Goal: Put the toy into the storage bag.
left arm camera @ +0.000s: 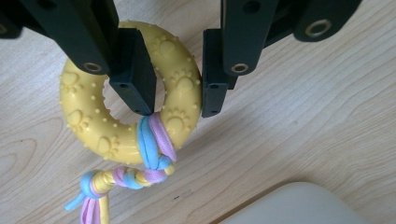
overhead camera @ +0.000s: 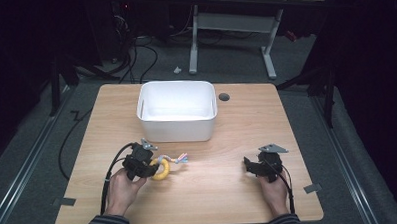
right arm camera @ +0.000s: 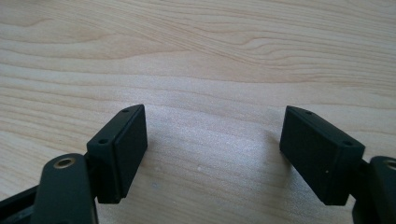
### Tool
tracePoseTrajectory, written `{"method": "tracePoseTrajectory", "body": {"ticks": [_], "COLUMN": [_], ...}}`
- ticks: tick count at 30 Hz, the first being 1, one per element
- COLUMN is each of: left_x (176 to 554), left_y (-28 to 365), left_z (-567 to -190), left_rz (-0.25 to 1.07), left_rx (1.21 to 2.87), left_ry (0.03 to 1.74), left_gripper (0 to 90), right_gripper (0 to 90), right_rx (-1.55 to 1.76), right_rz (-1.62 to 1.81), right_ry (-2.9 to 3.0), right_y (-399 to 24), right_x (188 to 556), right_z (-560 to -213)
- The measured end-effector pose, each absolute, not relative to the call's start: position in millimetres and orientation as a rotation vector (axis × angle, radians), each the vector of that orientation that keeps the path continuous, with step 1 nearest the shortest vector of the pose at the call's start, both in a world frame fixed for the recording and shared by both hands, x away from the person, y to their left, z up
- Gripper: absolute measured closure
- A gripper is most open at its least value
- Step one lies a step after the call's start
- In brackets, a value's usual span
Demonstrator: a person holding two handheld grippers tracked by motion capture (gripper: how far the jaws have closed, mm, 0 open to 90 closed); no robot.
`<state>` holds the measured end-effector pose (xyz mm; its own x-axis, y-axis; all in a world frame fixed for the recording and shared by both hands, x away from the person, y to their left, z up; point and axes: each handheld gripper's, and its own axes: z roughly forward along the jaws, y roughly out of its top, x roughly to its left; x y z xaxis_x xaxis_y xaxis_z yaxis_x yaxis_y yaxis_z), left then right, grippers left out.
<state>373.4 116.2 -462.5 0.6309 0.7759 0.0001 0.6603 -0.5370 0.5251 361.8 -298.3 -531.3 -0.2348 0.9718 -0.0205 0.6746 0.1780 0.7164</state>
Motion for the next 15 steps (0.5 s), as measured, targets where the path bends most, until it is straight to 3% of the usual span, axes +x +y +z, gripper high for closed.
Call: {"method": "tracePoseTrajectory", "body": {"ticks": [15], "left_x": [358], "left_y": [140], "left_z": [-436], "left_rz": [0.344], "left_rx": [2.294], "left_ry": [1.161], "left_gripper": [66.5], "right_gripper": [23.3], "right_rx": [1.544], "right_rz": [0.817], "right_ry": [1.98], "right_y": [-298], "right_x": [362], "right_z": [-531]}}
